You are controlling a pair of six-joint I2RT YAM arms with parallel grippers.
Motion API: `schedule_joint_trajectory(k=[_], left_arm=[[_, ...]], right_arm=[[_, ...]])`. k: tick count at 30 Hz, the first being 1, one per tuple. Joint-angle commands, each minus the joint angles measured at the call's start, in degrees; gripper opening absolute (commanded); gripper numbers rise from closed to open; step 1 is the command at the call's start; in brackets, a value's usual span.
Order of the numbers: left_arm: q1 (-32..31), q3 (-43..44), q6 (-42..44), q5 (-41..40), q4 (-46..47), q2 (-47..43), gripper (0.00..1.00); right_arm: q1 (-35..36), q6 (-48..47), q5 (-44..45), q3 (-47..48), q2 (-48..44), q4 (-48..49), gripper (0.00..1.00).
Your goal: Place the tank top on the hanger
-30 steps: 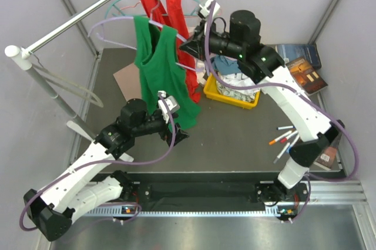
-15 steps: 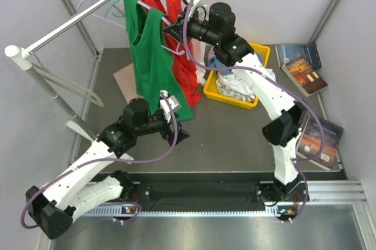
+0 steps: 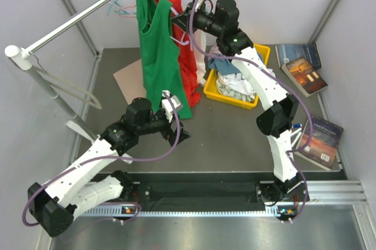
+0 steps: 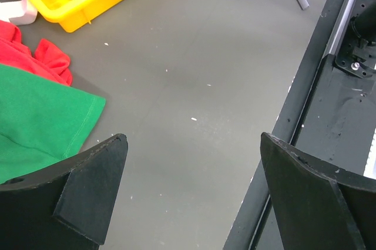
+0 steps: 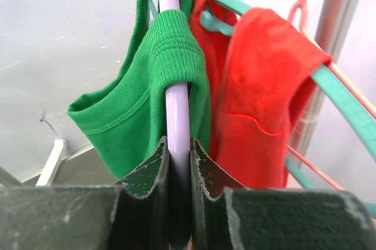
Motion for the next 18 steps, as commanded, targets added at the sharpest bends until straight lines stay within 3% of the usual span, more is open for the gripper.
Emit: schedule_joint_trajectory(k=[1,18], left_arm=[[-0.21,0.07,-0.19,0.01,3.21,0.59,0.99],[-0.21,0.16,-0.45,0.45,3.30,2.09,0.99]], right_arm=[[-0.63,-0.08,-2.64,4.42,-0.30,5.11,0.00],[-1.07,-0.26,-7.39,4.86,1.02,1.95,0.00]])
